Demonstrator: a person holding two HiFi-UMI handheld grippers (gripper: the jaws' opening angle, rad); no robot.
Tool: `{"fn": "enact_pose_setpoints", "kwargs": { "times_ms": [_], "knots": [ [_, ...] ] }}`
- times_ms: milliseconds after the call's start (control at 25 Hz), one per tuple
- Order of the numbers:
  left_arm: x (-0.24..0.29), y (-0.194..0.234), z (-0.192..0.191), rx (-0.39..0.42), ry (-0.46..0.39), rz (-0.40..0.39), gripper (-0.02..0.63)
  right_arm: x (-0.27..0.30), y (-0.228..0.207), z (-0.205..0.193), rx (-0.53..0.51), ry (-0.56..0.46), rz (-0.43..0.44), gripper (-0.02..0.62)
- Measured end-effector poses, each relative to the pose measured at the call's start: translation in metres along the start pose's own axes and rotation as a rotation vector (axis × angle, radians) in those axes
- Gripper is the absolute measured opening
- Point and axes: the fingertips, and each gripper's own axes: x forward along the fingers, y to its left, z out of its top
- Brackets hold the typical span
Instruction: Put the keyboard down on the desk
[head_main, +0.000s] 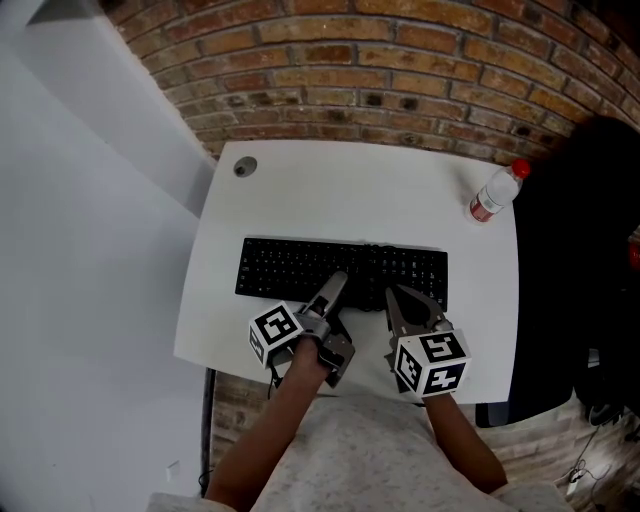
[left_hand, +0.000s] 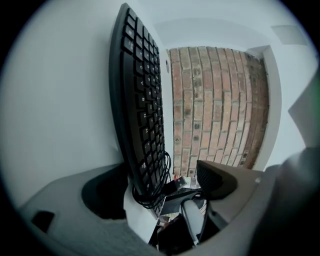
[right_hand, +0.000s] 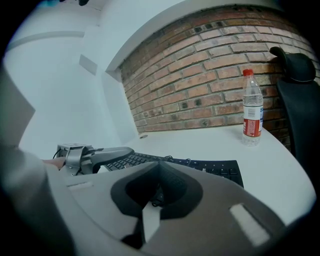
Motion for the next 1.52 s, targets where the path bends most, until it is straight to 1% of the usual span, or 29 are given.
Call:
{"fn": "enact_pose_setpoints", "kwargs": {
  "times_ms": [160, 400, 480, 600, 800, 1040, 1240, 1400, 1520],
  "knots": [
    [-0.007, 0.002, -0.004, 0.009, 0.020, 0.001, 0.416, -0.001, 0.004, 0.000, 0.002, -0.001, -0.006, 0.009],
    [-0.020, 0.002, -0.005, 0.017, 0.065, -0.007, 0.402, -0.006, 0.016, -0.001, 0.011, -0.014, -0.041, 0.009],
    [-0.025, 0.002, -0.006, 0.030, 0.084, -0.015, 0.383, -0.009, 0.021, -0.002, 0.015, -0.020, -0.055, 0.009],
    [-0.034, -0.004, -0.007, 0.083, 0.124, -0.035, 0.342, -0.014, 0.028, -0.002, 0.024, -0.032, -0.074, 0.009],
    [-0.053, -0.019, -0.006, 0.240, 0.180, -0.073, 0.259, -0.021, 0.045, -0.004, 0.027, -0.049, -0.105, 0.009],
    [-0.080, -0.043, 0.000, 0.445, 0.199, -0.111, 0.202, -0.032, 0.071, 0.000, 0.021, -0.080, -0.122, 0.009],
    [-0.099, -0.054, -0.003, 0.671, 0.206, -0.095, 0.181, -0.047, 0.087, 0.005, 0.017, -0.113, -0.126, 0.009],
    [-0.112, -0.062, -0.007, 0.848, 0.195, -0.073, 0.132, -0.059, 0.097, 0.008, 0.011, -0.139, -0.139, 0.009],
    [-0.123, -0.068, -0.008, 0.963, 0.179, -0.064, 0.109, -0.066, 0.105, 0.008, 0.010, -0.156, -0.143, 0.009]
  ]
}}
